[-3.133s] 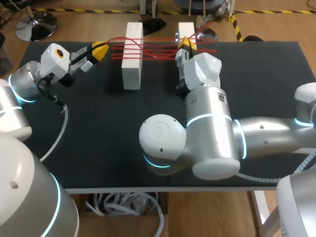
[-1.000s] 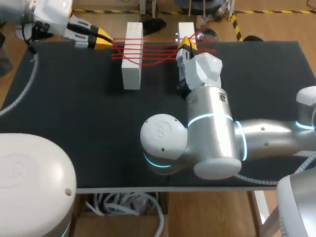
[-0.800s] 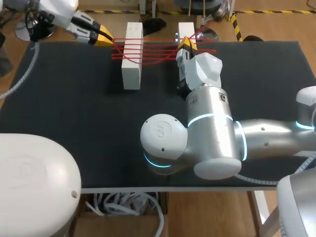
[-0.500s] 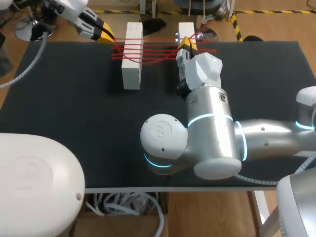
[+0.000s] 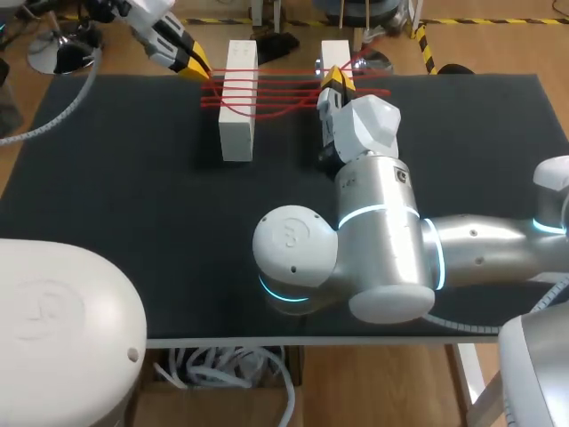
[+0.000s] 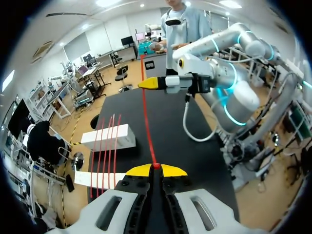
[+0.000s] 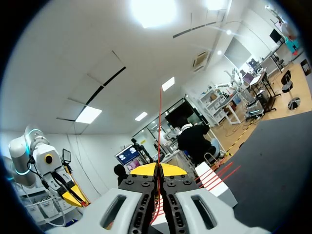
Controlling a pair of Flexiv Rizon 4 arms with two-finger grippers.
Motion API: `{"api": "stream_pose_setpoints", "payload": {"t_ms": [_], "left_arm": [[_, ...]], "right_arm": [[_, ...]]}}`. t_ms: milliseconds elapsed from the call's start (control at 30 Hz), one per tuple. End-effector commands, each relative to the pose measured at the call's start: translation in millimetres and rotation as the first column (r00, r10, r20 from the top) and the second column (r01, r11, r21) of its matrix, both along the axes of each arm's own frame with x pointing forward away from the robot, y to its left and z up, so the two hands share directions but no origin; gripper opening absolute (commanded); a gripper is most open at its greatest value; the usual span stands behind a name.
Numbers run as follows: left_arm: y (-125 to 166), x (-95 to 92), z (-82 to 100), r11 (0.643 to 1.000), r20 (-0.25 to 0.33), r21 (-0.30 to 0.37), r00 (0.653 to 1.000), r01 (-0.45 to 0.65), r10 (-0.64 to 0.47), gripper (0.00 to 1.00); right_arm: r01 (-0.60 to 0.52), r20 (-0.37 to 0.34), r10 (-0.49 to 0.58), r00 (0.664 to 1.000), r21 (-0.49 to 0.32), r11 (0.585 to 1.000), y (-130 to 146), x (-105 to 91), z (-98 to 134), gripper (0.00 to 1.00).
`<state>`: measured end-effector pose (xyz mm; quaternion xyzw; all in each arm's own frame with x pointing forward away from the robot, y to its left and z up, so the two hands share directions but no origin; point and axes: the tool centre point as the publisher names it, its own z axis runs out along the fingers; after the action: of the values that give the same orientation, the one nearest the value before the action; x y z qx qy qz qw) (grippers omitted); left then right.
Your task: Grab the tape and strap the tape.
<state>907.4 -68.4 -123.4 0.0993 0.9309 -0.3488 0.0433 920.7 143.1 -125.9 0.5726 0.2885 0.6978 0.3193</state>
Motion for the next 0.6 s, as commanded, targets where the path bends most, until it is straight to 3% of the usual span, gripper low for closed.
{"api": "stream_pose_setpoints", "payload": {"t_ms": [33, 600], "left_arm": [[-4.2, 7.0, 2.2, 1.0, -0.02, 0.007, 1.0, 0.016, -0.016, 0.0], [-4.9, 8.9, 2.4, 1.0, -0.022, 0.002, 1.0, 0.005, -0.005, 0.0]], "right_arm": [[-0.005, -0.004, 0.005, 1.0, -0.001, 1.0, -3.0, 0.5, 1.9, 0.0], [-0.005, -0.004, 0.005, 1.0, -0.001, 1.0, -3.0, 0.5, 1.9, 0.0]]}}
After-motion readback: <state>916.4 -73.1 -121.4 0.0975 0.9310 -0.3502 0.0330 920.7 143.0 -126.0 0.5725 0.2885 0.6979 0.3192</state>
